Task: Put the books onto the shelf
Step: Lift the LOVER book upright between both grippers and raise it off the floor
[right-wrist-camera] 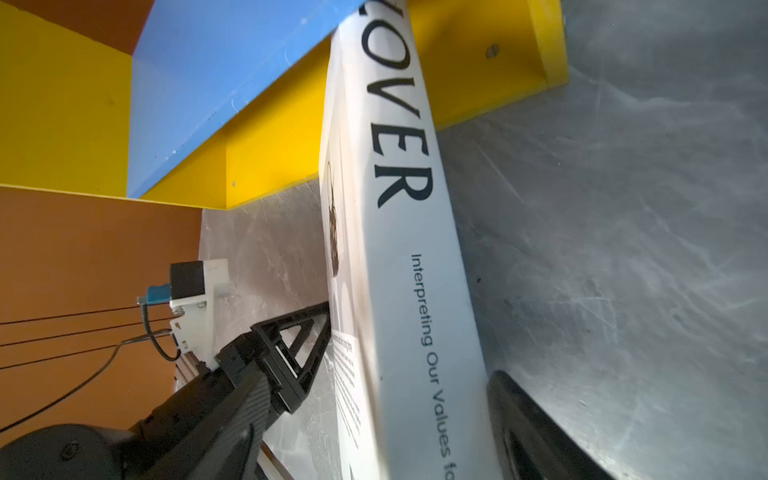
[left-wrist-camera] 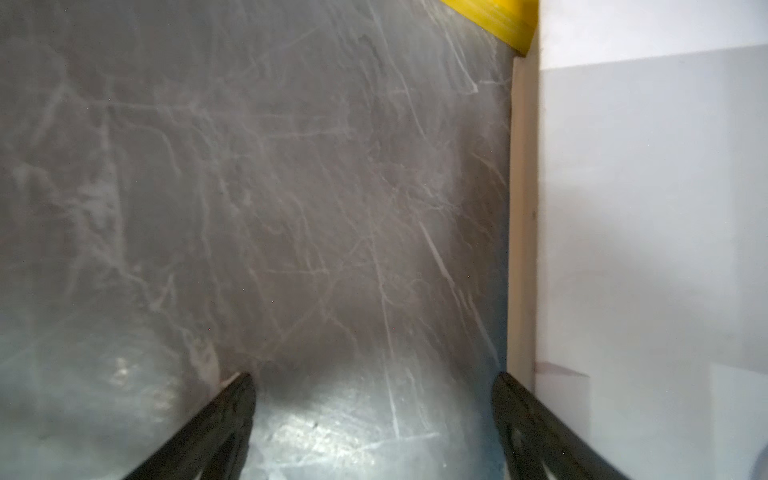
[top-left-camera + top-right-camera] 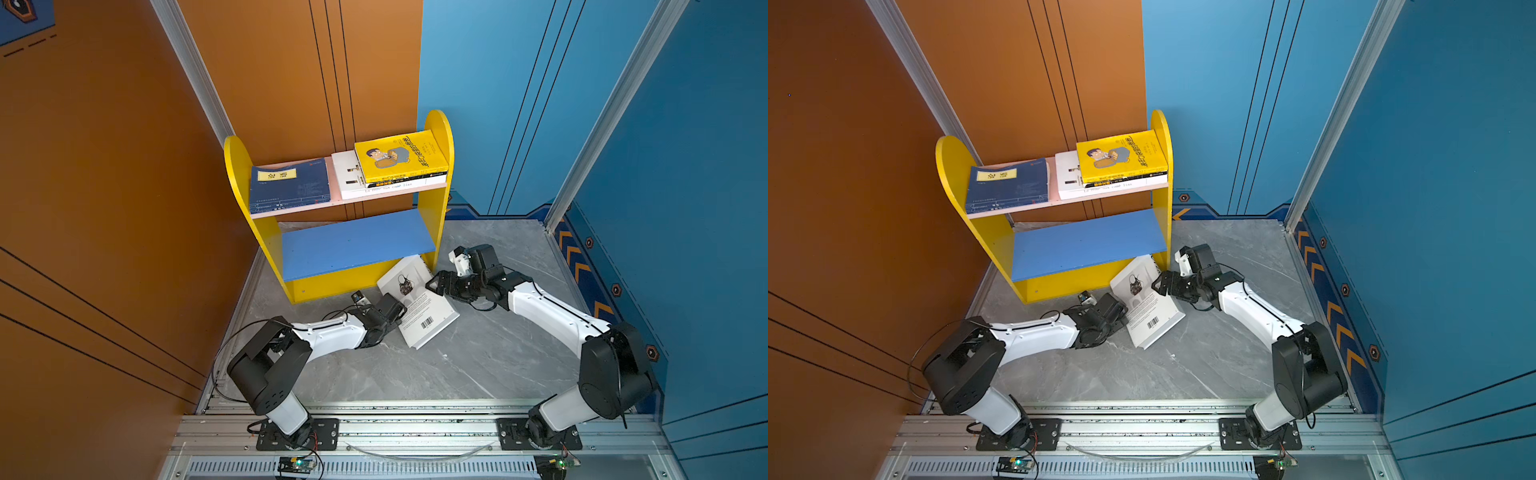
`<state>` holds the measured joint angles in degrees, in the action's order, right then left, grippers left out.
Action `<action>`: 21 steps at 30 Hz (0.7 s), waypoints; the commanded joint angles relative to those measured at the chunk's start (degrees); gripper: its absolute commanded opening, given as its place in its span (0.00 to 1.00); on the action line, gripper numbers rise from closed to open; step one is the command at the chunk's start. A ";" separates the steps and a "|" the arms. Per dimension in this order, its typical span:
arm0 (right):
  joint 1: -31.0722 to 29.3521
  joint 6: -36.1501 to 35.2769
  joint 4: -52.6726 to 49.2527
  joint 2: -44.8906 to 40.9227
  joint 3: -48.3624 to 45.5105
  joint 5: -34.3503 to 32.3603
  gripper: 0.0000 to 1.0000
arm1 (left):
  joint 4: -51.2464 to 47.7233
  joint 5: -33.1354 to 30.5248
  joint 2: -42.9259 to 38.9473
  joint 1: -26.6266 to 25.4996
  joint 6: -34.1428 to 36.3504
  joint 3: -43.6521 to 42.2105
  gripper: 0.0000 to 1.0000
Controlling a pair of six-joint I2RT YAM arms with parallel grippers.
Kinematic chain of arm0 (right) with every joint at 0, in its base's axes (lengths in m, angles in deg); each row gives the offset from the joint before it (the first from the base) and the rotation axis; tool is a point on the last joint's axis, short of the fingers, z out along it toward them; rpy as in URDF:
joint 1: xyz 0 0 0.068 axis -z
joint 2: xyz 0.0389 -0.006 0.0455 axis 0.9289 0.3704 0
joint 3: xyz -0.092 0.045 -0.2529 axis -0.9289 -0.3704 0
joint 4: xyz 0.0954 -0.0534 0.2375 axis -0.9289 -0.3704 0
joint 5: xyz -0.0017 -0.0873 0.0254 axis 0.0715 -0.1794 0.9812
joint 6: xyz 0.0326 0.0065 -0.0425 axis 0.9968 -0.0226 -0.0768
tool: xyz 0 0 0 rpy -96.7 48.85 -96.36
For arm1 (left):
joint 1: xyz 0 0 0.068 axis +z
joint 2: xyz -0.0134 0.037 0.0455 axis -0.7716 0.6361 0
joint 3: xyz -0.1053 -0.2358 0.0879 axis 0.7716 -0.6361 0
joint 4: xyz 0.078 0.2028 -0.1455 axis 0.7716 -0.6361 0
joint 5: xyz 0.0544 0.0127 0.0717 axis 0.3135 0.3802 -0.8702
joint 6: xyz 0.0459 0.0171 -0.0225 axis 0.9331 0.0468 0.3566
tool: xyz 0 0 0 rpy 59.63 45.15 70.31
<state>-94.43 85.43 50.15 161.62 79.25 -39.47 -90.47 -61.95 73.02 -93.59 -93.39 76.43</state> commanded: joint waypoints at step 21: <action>-16.44 -5.32 -23.09 -0.07 8.48 -4.67 0.50 | 20.73 13.57 5.81 -5.57 -8.50 -5.15 0.92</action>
<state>-108.44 85.54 26.44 160.75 85.11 -43.19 -67.61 -56.66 76.10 -96.32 -101.24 73.70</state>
